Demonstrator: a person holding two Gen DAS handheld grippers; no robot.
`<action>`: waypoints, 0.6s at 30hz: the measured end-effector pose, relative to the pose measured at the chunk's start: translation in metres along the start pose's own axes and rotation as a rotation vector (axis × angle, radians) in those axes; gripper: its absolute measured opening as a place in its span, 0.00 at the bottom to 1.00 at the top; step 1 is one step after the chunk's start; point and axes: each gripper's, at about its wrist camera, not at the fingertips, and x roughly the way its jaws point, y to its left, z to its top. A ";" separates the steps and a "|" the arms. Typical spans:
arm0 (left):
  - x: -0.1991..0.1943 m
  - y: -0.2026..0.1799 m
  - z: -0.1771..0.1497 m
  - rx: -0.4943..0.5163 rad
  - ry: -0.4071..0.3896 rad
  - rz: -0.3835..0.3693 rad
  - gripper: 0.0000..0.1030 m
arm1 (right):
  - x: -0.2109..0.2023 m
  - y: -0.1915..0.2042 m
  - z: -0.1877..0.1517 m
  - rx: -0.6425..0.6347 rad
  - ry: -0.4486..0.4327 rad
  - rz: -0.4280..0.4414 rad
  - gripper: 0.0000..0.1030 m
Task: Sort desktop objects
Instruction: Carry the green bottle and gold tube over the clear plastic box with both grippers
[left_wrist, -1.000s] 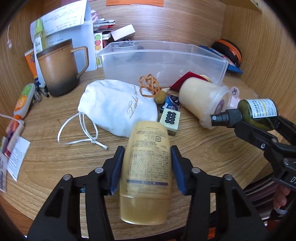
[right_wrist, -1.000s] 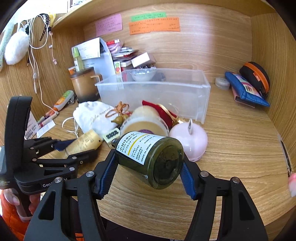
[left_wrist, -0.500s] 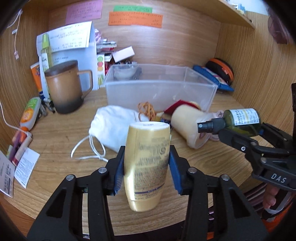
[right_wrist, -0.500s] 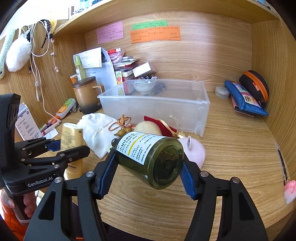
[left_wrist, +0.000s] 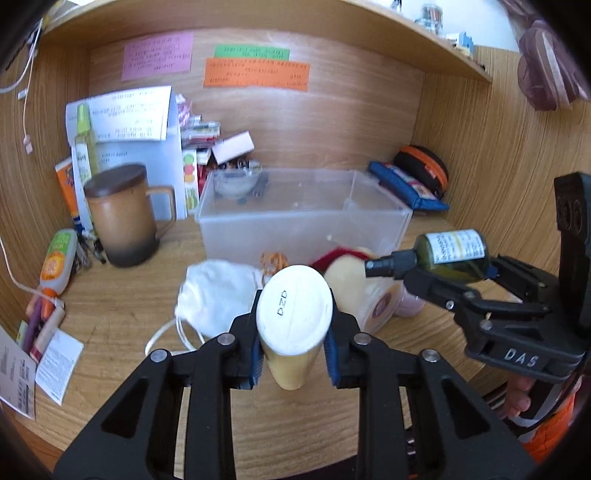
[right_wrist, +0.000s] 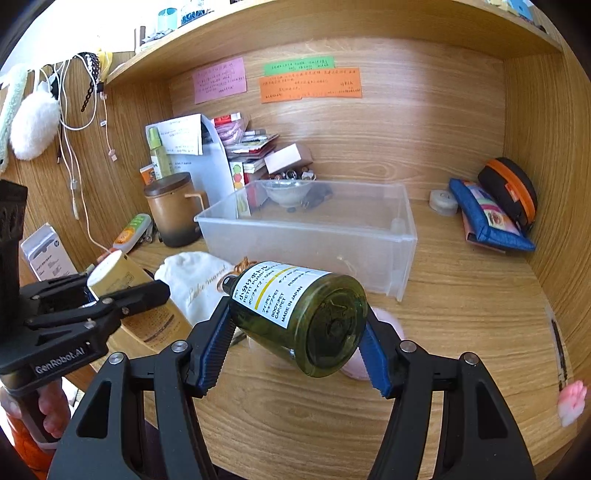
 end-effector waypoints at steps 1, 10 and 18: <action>-0.001 -0.001 0.005 0.007 -0.012 0.003 0.25 | 0.000 0.000 0.002 -0.001 -0.003 0.001 0.58; 0.000 0.002 0.034 0.010 -0.065 0.001 0.25 | 0.002 -0.005 0.026 -0.009 -0.046 -0.019 0.58; 0.003 0.006 0.062 0.015 -0.094 0.009 0.25 | 0.007 -0.017 0.046 0.007 -0.066 -0.014 0.58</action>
